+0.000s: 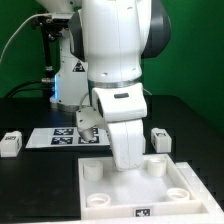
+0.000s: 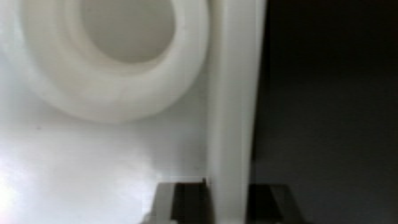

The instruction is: Assemble one leg

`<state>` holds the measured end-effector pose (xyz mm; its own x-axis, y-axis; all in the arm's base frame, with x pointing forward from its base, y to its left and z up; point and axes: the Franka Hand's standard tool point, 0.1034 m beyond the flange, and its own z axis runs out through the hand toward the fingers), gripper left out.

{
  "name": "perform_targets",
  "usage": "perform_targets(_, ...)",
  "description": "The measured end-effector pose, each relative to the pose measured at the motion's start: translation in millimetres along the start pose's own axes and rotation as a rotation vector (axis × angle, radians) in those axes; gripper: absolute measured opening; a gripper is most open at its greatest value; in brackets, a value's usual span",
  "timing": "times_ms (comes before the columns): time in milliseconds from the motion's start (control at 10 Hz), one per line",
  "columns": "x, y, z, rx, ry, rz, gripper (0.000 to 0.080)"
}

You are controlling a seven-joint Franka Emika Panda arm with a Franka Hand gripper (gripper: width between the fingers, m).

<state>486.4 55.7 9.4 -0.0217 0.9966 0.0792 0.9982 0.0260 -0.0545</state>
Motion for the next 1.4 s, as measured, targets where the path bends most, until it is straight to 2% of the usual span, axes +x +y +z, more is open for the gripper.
perform_targets(300, 4.3, 15.1, -1.8, -0.004, 0.004, 0.048, 0.0066)
perform_targets(600, 3.8, 14.9, -1.6, -0.003, 0.004, 0.065, 0.0066)
perform_targets(900, 2.7, 14.7, -1.4, -0.003, 0.004, 0.066, 0.0504)
perform_targets(1000, 0.2, 14.0, -1.1, -0.003, 0.003, 0.068, 0.0504)
perform_targets(1100, -7.7, 10.6, 0.2, -0.008, 0.002, 0.078, 0.0618)
perform_targets(1400, -6.4, 10.0, -0.4, -0.007, 0.003, 0.099, 0.0648)
